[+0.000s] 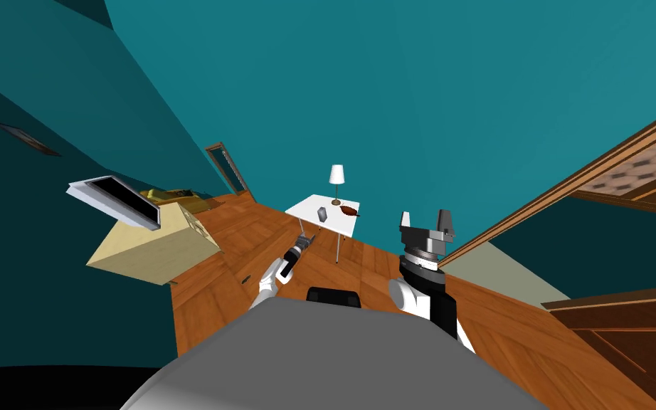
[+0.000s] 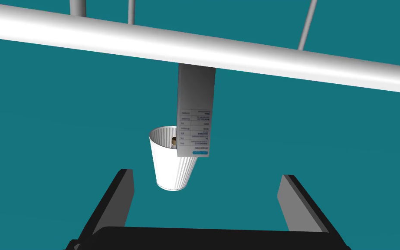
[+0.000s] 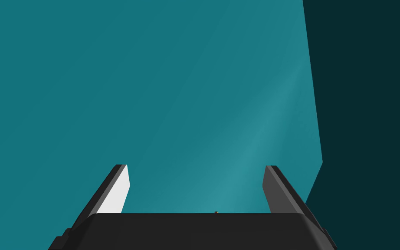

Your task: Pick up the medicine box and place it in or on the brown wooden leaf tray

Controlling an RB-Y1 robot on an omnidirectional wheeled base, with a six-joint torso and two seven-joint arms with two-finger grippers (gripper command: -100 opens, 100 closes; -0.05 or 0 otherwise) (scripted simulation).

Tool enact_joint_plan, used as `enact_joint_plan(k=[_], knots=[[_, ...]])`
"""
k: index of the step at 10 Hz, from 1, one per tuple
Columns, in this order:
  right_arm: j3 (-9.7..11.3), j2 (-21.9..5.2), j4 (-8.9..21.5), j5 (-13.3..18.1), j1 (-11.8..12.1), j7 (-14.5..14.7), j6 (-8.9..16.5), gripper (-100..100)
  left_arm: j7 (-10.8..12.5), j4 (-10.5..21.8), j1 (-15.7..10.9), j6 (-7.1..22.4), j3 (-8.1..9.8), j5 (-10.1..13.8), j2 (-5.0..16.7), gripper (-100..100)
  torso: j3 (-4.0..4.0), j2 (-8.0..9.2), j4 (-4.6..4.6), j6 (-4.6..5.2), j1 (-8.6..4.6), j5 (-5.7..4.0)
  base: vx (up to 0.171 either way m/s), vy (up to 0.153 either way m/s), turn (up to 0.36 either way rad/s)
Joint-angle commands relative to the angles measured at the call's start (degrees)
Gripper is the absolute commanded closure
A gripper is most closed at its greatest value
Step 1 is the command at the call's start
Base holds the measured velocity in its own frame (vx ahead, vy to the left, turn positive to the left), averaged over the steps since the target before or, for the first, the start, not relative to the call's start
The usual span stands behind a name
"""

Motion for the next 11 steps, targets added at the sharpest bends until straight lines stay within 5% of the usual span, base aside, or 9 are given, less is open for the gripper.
enact_joint_plan(k=[1, 5, 10, 11], knots=[[0.0, 0.0, 0.0, 0.0, 0.0, 0.0, 0.0, 0, -0.5, 0.8, 0.2, -1.3, 0.37, 1.1, -0.5, -100, 0.00, 0.00, 0.00, 0.00, 0.00, 0.00, 0.172, -0.031, -0.036], [0.0, 0.0, 0.0, 0.0, 0.0, 0.0, 0.0, 0, -2.2, 3.5, 0.5, -5.5, 0.81, 6.6, -3.7, -100, -0.42, -0.70, -0.17, 0.00, 0.28, 0.06, 0.222, 0.025, -0.081], [0.0, 0.0, 0.0, 0.0, 0.0, 0.0, 0.0, 0, -2.7, 4.0, -0.8, -6.6, 0.91, 8.3, -5.4, -100, -0.51, -0.82, -0.21, -0.01, -0.01, -0.01, 0.227, -0.013, -0.056], [0.0, 0.0, 0.0, 0.0, 0.0, 0.0, 0.0, 0, -2.7, 4.0, -0.9, -6.6, 0.89, 8.3, -5.4, 0, -0.27, -0.38, -0.13, -0.02, 0.07, 0.01, 0.021, -0.002, 0.003]])
